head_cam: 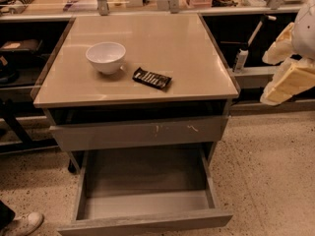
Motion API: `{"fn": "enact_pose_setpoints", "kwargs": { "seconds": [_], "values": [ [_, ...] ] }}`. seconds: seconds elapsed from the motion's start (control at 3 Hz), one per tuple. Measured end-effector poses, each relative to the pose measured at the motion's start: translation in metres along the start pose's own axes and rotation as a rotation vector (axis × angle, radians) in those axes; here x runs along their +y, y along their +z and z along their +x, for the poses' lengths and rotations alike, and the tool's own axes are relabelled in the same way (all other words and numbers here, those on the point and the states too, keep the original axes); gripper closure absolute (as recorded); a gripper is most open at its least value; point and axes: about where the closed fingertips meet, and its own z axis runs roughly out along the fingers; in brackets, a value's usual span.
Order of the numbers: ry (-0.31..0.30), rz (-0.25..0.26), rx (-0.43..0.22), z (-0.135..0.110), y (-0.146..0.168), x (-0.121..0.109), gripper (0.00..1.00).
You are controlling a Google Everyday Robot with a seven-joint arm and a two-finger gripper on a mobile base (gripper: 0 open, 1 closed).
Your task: Close middle drawer
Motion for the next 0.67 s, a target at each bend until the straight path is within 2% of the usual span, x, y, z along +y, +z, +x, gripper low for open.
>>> {"fn": "enact_pose_setpoints", "kwargs": {
  "seconds": [0.67],
  "values": [
    [0.000,0.000,0.000,0.0000,0.0000,0.0000,0.89]
  ]
}}
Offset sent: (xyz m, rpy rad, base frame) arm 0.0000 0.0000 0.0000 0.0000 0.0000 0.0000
